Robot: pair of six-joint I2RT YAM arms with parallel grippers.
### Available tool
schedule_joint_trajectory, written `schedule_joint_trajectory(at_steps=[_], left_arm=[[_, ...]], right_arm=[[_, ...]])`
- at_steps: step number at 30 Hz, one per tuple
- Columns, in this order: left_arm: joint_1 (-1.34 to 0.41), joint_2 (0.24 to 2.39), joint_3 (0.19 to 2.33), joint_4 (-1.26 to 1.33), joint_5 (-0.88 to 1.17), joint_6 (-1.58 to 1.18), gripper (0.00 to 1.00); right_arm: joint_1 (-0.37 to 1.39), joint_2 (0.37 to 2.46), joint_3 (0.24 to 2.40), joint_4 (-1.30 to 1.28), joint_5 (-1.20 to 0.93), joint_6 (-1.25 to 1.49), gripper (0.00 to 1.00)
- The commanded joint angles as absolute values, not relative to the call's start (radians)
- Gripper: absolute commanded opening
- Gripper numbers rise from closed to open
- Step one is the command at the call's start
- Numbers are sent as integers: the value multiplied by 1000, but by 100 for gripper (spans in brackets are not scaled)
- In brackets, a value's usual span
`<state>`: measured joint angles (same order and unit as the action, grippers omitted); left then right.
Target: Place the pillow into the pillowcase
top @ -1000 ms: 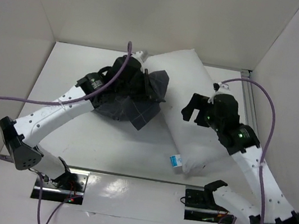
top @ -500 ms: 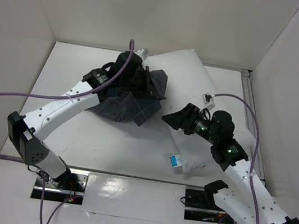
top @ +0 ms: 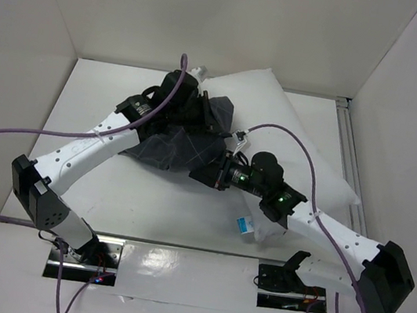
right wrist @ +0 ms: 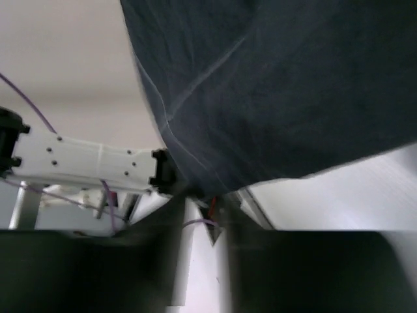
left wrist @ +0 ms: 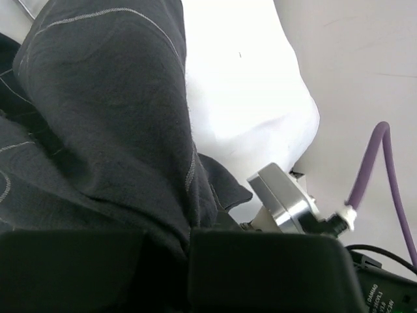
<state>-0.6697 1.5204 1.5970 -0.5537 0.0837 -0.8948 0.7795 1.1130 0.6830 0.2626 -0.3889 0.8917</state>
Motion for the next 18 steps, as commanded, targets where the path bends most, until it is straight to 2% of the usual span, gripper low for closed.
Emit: schedule_joint_trajectory(at_steps=[1, 2, 3, 7, 13, 14, 16, 18], left_arm=[[-666, 1511, 1597, -506, 100, -899, 0], [-666, 1511, 1588, -506, 100, -899, 0], [-657, 1499, 1588, -506, 100, -899, 0], [-644, 1488, 1551, -506, 118, -890, 0], [-612, 1479, 1502, -469, 193, -859, 0], [-612, 1479, 1502, -469, 205, -859, 2], [-603, 1494, 1493, -457, 239, -859, 14], [-603, 1522, 1482, -434, 261, -868, 15]], right_arm=[[802, 1091, 738, 336, -243, 890, 15], [802, 1075, 738, 318, -217, 890, 3], [802, 1057, 723, 302, -189, 890, 0], [793, 950, 709, 198, -91, 868, 0], [775, 882, 710, -136, 47, 815, 0], [775, 873, 701, -165, 61, 815, 0], [775, 864, 710, -279, 127, 802, 0], [775, 884, 739, -359, 194, 792, 0]])
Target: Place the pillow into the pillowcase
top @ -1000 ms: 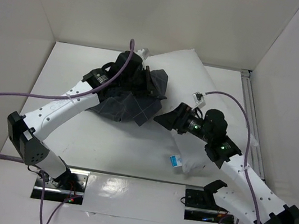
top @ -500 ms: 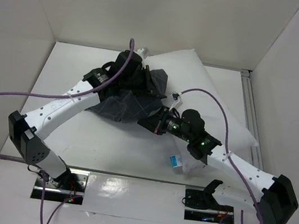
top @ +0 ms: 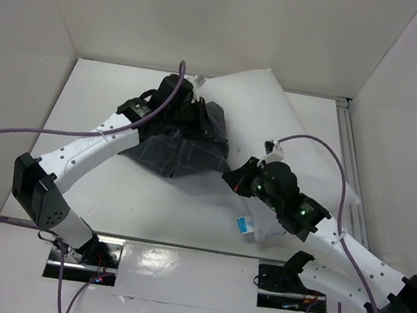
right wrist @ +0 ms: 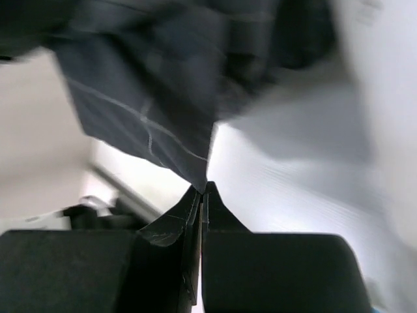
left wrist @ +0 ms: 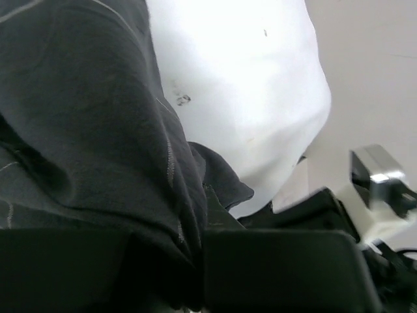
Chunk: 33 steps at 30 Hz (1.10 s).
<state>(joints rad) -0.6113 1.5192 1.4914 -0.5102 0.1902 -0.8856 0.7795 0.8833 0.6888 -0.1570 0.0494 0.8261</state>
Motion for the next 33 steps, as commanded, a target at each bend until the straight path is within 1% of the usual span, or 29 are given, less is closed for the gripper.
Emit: schedule_joint_trajectory(at_steps=[1, 2, 4, 5, 11, 14, 18, 21, 22, 23, 26, 28, 30, 31, 33], left_arm=[[-603, 1522, 1482, -434, 271, -868, 15], [-603, 1535, 1482, -420, 281, -868, 13], [-592, 1552, 1482, -420, 291, -890, 3], [-592, 1566, 1482, -420, 305, -890, 0], [-562, 1556, 1505, -411, 339, -900, 0], [-540, 1546, 1529, -411, 366, -891, 2], [-468, 1481, 1539, -411, 411, -870, 13], [-414, 1436, 1539, -411, 420, -859, 14], [-402, 1427, 1529, -411, 420, -859, 11], [-390, 1427, 1529, -411, 429, -859, 4], [-350, 1402, 1529, -411, 459, -868, 4], [-322, 1393, 1538, -411, 477, -859, 0], [-311, 1367, 1560, -411, 491, -859, 0], [-301, 1353, 1578, -411, 467, -833, 0], [-292, 1310, 1636, -454, 402, -813, 0]], right_arm=[[775, 897, 739, -412, 208, 781, 0], [775, 897, 752, -428, 219, 772, 0], [775, 897, 761, -471, 258, 762, 0], [775, 910, 771, -486, 271, 749, 0], [775, 948, 814, -586, 374, 730, 0], [775, 1005, 837, -642, 417, 730, 0], [756, 1035, 847, -652, 428, 721, 0], [746, 1035, 870, -629, 428, 692, 0], [735, 1049, 880, -620, 419, 683, 0], [735, 1049, 894, -620, 419, 683, 0], [735, 1078, 960, -609, 428, 647, 0], [726, 1112, 1023, -588, 442, 609, 0], [716, 1135, 1086, -565, 453, 582, 0], [704, 1159, 1167, -555, 466, 557, 0], [690, 1186, 1263, -526, 479, 517, 0]])
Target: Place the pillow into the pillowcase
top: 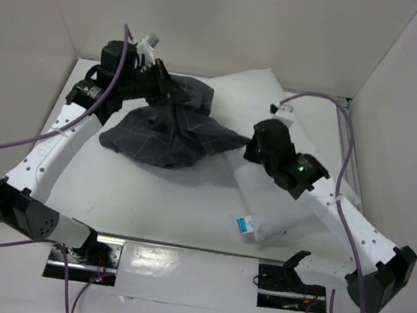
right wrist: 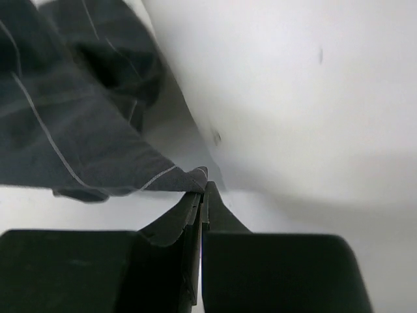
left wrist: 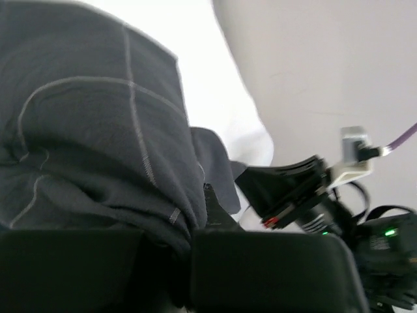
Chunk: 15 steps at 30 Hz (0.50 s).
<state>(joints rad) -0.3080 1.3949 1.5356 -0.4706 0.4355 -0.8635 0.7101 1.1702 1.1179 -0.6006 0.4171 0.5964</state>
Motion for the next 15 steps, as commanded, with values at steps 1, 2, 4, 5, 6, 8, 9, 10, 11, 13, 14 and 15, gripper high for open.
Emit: schedule_joint_trajectory(at_steps=[1, 2, 4, 5, 6, 8, 9, 10, 11, 13, 14, 15], left_arm=[[-273, 1295, 1701, -454, 391, -802, 0], [-264, 1278, 1730, -465, 391, -783, 0], [-241, 1231, 1835, -497, 382, -762, 0], [-241, 1212, 1868, -509, 382, -741, 0], [-232, 1197, 1899, -520, 370, -732, 0], [-232, 1152, 2000, -557, 359, -715, 0], [-232, 1143, 2040, -574, 350, -703, 0], [-232, 1125, 2115, -595, 350, -703, 0], [-232, 1115, 2147, -604, 350, -703, 0], [-232, 1094, 2206, -604, 350, -722, 0], [-232, 1094, 2221, -604, 350, -723, 0], [-232, 1080, 2235, -604, 350, -736, 0]], right_arm=[[690, 1213, 1381, -526, 488, 474, 0], [690, 1224, 1444, -526, 497, 451, 0], [690, 1244, 1625, -526, 508, 389, 0], [690, 1244, 1673, -512, 508, 367, 0], [690, 1233, 1712, -496, 508, 347, 0], [690, 1189, 1778, -419, 499, 281, 0], [690, 1172, 1796, -394, 489, 266, 0], [690, 1149, 1837, -376, 480, 237, 0], [690, 1149, 1867, -365, 470, 227, 0], [690, 1140, 1954, -354, 469, 210, 0], [690, 1140, 1976, -354, 459, 195, 0], [690, 1140, 1991, -327, 459, 195, 0]])
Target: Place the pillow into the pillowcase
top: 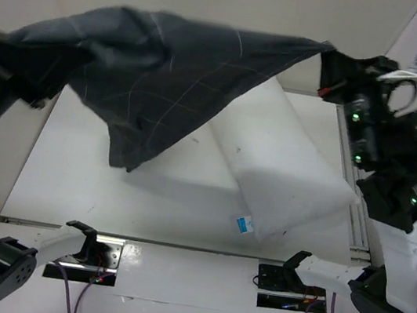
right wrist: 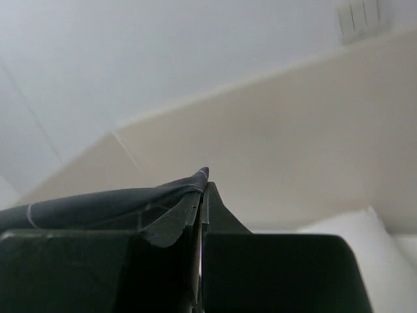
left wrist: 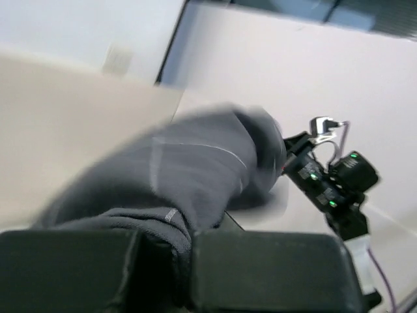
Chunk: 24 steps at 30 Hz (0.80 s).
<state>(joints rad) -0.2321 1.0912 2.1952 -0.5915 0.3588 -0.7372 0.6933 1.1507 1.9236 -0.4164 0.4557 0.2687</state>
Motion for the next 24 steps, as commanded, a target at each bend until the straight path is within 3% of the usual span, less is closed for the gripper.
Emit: schedule_joint_trajectory(at_steps=[1, 9, 15, 19, 24], left_arm=[[-232, 1080, 2255, -604, 350, -736, 0], [-232, 1118, 2162, -595, 290, -724, 0], [-232, 1187, 1950, -595, 70, -660, 0], [-128, 1350, 1928, -684, 98, -626, 0], [116, 1448, 1663, -593, 244, -742, 0]], right_arm=[[690, 1140, 2000, -313, 459, 183, 0], [690, 1218, 1979, -173, 482, 120, 0], [678, 1428, 1882, -48, 480, 55, 0], [666, 1599, 1805, 64, 410, 64, 0], [588, 1922, 1938, 16, 143, 202, 0]])
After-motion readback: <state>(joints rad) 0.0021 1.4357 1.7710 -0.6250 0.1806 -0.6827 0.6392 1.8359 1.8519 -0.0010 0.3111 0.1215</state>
